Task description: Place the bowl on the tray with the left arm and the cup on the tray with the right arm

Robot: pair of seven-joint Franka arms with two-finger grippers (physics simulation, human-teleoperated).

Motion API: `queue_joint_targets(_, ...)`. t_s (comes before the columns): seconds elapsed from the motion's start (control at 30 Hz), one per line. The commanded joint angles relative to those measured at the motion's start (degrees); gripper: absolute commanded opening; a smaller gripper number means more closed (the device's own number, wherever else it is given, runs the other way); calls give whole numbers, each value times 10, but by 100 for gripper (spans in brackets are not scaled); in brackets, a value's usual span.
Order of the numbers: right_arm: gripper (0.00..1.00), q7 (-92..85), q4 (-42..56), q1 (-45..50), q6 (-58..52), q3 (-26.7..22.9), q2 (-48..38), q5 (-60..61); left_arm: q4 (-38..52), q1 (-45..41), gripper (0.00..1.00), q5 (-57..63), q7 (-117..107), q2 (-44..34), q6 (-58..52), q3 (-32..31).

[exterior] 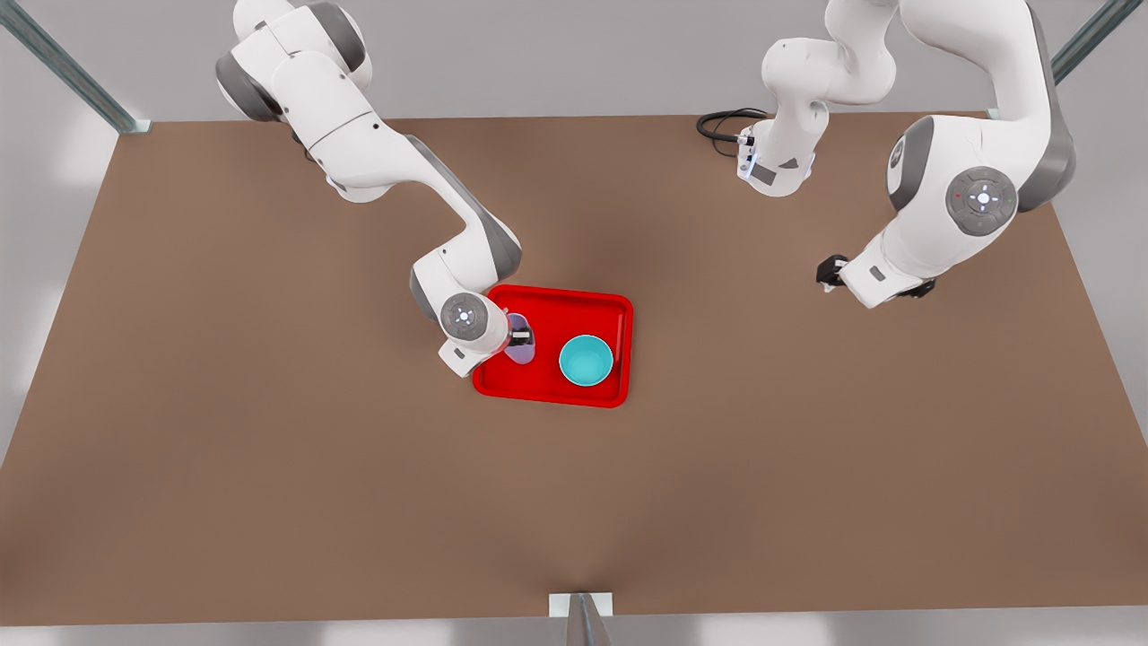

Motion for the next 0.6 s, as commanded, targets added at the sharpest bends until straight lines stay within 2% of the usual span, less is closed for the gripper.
queue_joint_targets(0.0,100,0,0,0,0,0,0,0,0,-6,100,0,0,0,0,0)
queue_joint_targets(0.4,100,14,23,6,3,1,-2,4,3,-6,100,-1,0,0,0,10)
queue_joint_targets(0.47,100,52,87,-11,-9,-11,-19,0,3,-5,100,-1,0,0,0,10)
queue_joint_targets(0.5,100,52,134,-18,-32,-40,-36,-18,3,-6,100,-1,0,0,0,10)
queue_joint_targets(0.57,100,40,276,-90,-227,-60,-60,-19,4,-6,100,-1,0,1,-1,10)
